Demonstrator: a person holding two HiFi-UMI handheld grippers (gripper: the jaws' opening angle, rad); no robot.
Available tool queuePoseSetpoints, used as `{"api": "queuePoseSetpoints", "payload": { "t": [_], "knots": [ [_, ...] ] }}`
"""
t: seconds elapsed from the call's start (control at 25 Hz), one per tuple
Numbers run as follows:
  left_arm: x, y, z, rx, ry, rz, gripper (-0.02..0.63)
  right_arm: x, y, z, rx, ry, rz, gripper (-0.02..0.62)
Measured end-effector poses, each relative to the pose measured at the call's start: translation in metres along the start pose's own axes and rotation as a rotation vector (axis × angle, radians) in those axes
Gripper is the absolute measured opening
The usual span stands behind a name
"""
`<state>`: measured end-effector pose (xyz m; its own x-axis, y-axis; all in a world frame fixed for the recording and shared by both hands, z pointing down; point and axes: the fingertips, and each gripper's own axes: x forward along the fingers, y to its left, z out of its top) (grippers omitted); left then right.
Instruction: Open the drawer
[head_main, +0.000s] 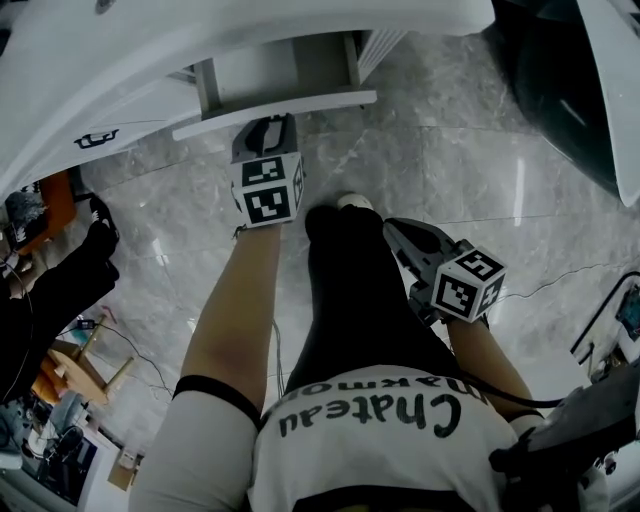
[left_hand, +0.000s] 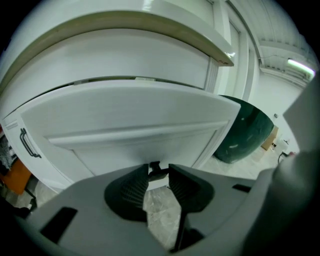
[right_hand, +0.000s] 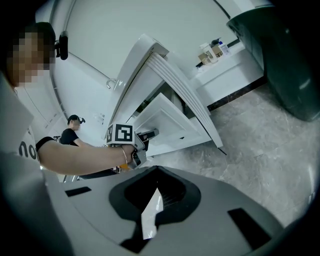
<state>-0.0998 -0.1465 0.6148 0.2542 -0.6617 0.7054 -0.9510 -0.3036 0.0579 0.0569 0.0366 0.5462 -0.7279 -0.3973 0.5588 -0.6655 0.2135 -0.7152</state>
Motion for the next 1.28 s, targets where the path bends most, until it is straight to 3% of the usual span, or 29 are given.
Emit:
{"api": "queuePoseSetpoints", "payload": {
  "t": [1.28],
  "knots": [
    [-0.054,-0.032,-0.070,0.015,0.109,-0.057,0.125,0.009,0.013,0.005,0.024,0.002,0.030,0.003]
  ]
}}
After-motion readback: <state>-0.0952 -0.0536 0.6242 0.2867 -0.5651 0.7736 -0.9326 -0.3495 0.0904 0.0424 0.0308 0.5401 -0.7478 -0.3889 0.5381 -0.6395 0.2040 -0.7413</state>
